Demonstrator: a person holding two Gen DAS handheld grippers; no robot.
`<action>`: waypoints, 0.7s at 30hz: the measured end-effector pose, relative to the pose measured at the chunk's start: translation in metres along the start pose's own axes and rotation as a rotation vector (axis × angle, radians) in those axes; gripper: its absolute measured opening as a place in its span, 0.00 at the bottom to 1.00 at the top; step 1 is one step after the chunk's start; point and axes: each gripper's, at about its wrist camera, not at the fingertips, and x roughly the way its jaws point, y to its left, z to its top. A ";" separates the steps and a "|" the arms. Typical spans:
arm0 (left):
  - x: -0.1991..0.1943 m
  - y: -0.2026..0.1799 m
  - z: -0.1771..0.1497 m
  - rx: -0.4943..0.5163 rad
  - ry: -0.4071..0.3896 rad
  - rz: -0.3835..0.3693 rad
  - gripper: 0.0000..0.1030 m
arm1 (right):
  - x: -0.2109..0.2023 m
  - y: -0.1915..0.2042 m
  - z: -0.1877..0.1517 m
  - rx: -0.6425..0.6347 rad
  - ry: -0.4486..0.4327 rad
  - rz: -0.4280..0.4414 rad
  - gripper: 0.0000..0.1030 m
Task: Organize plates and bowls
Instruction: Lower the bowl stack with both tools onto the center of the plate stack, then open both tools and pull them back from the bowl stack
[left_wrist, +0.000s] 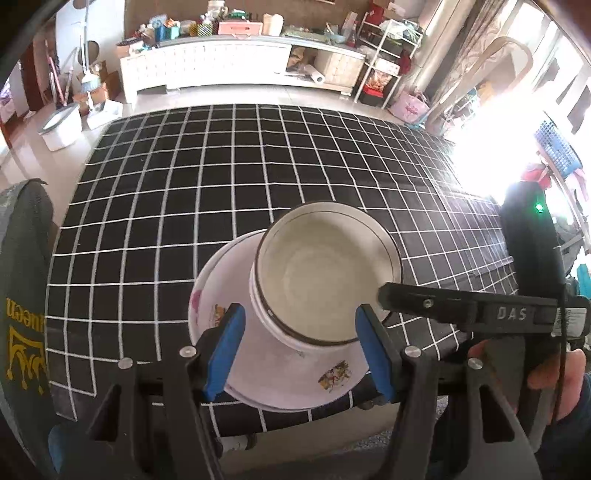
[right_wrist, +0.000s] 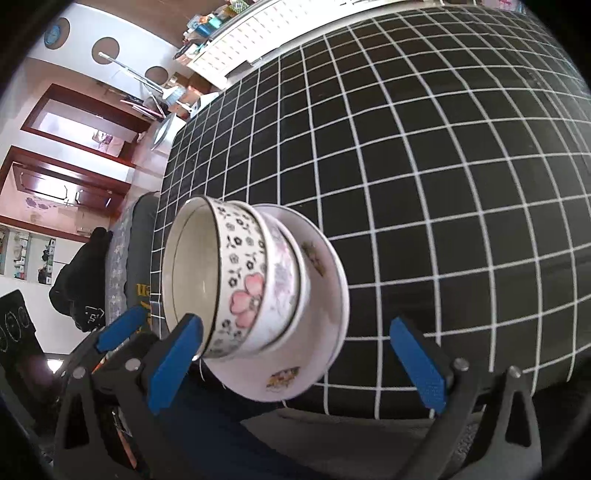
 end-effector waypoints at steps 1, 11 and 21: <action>-0.003 -0.001 -0.001 -0.002 -0.008 0.008 0.58 | -0.006 0.001 -0.002 -0.009 -0.016 0.004 1.00; -0.055 -0.028 -0.025 0.033 -0.140 0.036 0.58 | -0.067 0.026 -0.034 -0.111 -0.156 0.001 1.00; -0.114 -0.063 -0.056 0.095 -0.319 0.152 0.58 | -0.124 0.033 -0.080 -0.228 -0.349 -0.166 1.00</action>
